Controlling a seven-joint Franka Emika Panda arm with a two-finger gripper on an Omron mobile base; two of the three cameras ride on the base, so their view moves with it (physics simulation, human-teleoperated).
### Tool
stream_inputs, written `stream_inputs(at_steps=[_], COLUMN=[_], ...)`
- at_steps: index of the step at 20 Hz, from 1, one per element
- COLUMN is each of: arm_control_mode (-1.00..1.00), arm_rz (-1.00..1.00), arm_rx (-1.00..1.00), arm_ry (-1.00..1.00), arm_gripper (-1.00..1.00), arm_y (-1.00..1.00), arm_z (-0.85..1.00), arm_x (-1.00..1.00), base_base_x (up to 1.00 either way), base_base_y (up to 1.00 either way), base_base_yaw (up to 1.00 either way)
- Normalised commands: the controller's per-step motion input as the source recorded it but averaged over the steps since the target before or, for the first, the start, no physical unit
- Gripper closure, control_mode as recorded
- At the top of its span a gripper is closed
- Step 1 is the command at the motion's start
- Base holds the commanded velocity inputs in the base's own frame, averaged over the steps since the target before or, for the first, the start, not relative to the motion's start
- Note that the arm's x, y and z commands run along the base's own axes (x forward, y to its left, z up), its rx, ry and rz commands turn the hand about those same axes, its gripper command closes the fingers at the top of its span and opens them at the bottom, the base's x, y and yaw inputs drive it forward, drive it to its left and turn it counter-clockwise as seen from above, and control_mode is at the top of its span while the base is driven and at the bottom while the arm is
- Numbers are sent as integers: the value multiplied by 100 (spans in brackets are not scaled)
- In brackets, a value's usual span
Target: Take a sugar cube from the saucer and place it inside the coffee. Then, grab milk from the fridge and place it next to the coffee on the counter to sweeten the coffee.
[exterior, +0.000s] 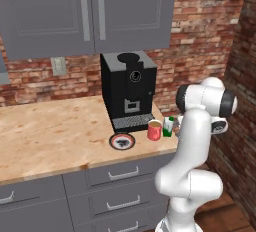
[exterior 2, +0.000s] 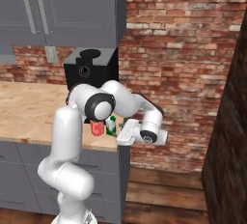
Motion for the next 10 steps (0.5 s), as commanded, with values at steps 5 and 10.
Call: stream_inputs(at_steps=[5, 10], arm_control_mode=[-100, -100], arm_rz=[0, 0], arm_rx=[-2, -7], arm_ry=[-24, -47], arm_gripper=[-100, -100], arm_y=[-2, 0], arm_z=[17, 41], arm_x=[-34, -63], base_base_x=[0, 0], base_base_y=[0, 0], base_base_yaw=[0, 0])
